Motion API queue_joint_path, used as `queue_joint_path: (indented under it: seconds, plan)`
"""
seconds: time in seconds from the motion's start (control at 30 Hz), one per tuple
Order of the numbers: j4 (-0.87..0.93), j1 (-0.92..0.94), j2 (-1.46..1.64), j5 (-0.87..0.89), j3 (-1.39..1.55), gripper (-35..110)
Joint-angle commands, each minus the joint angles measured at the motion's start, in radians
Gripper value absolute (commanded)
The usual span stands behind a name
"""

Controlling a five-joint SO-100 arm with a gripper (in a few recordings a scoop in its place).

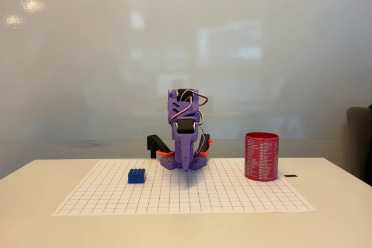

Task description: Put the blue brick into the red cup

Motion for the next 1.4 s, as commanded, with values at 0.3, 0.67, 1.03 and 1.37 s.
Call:
queue_joint_path:
  seconds: [0.3, 0.67, 1.03, 1.37]
  plan:
    - [-0.021, 0.126, -0.411, -0.138, -0.364, 0]
    - [0.316, 0.152, -0.735, 0.043, -0.977, 0]
    - [0.339, 0.178, -1.042, 0.313, -1.215, 0]
    - [0.264, 0.606, -1.178, 0.482, -1.163, 0]
